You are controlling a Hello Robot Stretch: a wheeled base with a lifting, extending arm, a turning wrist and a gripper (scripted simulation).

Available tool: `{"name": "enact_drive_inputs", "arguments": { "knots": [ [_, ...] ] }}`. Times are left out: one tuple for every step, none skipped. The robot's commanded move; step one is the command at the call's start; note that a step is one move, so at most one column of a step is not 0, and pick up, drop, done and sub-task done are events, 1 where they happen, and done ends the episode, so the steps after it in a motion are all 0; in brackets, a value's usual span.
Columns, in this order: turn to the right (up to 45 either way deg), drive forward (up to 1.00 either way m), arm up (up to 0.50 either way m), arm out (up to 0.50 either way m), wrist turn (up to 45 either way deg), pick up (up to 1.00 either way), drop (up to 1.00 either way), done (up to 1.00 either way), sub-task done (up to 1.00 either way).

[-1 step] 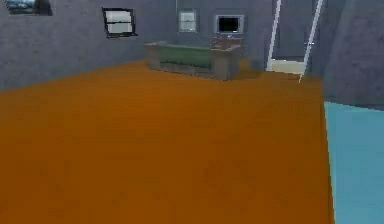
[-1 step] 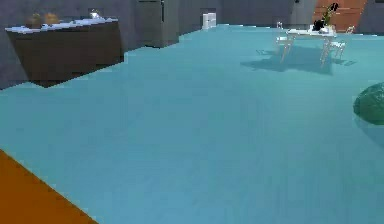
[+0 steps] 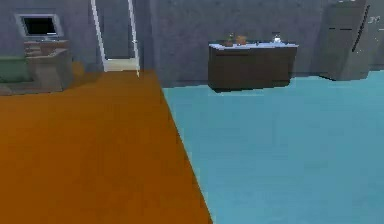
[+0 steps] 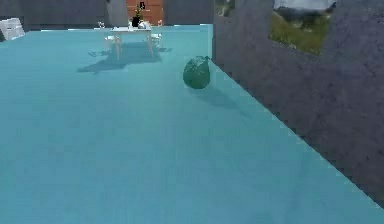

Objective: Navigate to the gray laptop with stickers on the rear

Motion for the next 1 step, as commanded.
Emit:
{"name": "enact_drive_inputs", "arguments": {
  "knots": [
    [45.0, 0.0, 0.0, 0.0, 0.0, 0.0, 0.0, 0.0, 0.0]
  ]
}}
